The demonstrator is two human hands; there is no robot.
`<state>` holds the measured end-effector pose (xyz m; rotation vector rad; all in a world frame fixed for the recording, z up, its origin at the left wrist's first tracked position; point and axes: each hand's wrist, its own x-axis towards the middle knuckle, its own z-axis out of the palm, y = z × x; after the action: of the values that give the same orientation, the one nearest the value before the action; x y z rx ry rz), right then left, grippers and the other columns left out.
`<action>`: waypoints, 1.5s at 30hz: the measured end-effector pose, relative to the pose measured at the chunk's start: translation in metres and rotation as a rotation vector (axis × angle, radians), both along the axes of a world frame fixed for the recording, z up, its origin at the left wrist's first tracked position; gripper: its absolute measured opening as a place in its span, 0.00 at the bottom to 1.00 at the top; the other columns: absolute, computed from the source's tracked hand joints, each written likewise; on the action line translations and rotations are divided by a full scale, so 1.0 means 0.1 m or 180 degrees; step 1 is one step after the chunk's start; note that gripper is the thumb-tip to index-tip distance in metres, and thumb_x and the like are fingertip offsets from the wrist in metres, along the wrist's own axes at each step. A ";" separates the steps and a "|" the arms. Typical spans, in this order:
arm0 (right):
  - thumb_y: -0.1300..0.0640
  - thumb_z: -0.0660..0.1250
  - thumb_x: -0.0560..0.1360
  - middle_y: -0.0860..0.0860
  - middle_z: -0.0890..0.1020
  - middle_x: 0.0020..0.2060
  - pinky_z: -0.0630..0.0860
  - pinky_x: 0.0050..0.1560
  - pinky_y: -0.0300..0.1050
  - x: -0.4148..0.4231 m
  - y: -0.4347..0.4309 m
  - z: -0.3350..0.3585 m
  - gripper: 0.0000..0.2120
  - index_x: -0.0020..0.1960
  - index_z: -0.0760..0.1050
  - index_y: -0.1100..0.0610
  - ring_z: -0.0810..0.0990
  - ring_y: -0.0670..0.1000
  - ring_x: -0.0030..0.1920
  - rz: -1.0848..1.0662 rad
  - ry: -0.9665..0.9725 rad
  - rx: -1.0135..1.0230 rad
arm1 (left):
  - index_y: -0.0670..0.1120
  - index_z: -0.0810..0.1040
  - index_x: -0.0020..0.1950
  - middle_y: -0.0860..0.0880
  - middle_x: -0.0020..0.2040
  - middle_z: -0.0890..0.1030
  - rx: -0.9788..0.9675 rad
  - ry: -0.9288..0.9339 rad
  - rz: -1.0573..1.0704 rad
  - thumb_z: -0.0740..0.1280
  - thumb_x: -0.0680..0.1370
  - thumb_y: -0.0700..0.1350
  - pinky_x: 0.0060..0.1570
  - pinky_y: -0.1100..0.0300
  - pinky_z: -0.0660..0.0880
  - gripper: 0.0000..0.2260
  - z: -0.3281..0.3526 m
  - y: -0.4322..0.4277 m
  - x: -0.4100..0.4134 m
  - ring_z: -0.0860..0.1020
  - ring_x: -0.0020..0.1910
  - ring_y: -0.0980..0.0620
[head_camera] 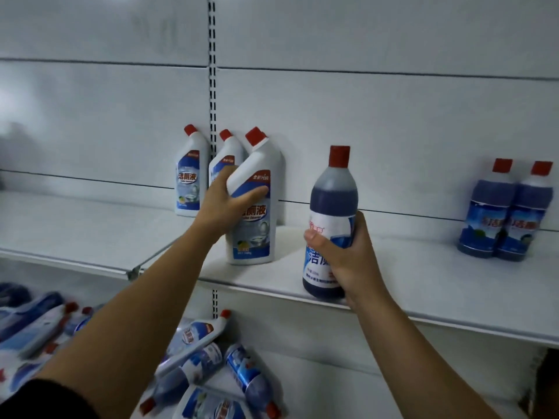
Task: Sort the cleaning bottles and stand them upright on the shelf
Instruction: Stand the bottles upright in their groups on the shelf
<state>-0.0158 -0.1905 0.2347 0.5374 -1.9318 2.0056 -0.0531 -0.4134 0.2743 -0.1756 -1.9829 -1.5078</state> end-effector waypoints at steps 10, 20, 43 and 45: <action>0.57 0.77 0.68 0.43 0.80 0.53 0.79 0.44 0.39 -0.10 -0.14 -0.05 0.29 0.62 0.66 0.43 0.82 0.45 0.49 -0.0481 -0.0002 -0.0039 | 0.46 0.68 0.66 0.51 0.54 0.76 -0.1642 -0.0050 0.0302 0.72 0.69 0.61 0.51 0.54 0.78 0.32 0.09 -0.30 -0.70 0.77 0.50 0.52; 0.59 0.75 0.69 0.41 0.78 0.51 0.76 0.43 0.41 -0.07 -0.20 -0.07 0.27 0.58 0.66 0.39 0.79 0.44 0.48 -0.0808 -0.0278 -0.0026 | 0.46 0.70 0.67 0.44 0.61 0.73 -0.1972 0.0269 0.0676 0.65 0.68 0.70 0.63 0.46 0.73 0.37 -0.02 -0.51 -1.17 0.73 0.61 0.45; 0.58 0.76 0.70 0.51 0.79 0.59 0.80 0.58 0.55 0.07 -0.39 -0.03 0.29 0.65 0.66 0.50 0.81 0.52 0.55 -0.1027 0.0055 0.0020 | 0.48 0.72 0.71 0.44 0.68 0.75 -0.3258 -0.1446 -0.0111 0.61 0.81 0.59 0.67 0.47 0.70 0.23 -0.52 -1.11 0.17 0.73 0.65 0.46; 0.57 0.76 0.70 0.51 0.78 0.60 0.80 0.57 0.53 0.14 -0.51 -0.04 0.30 0.66 0.65 0.51 0.81 0.52 0.56 -0.1031 0.0063 0.0003 | 0.48 0.74 0.68 0.44 0.65 0.77 -0.3205 -0.1371 -0.0041 0.62 0.80 0.59 0.63 0.48 0.72 0.21 -0.54 -1.23 0.34 0.75 0.61 0.47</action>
<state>-0.0021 -0.2412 0.2310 0.2244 -1.8692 1.7874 -0.0193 -0.5359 0.2202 -0.2867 -2.9349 -0.4306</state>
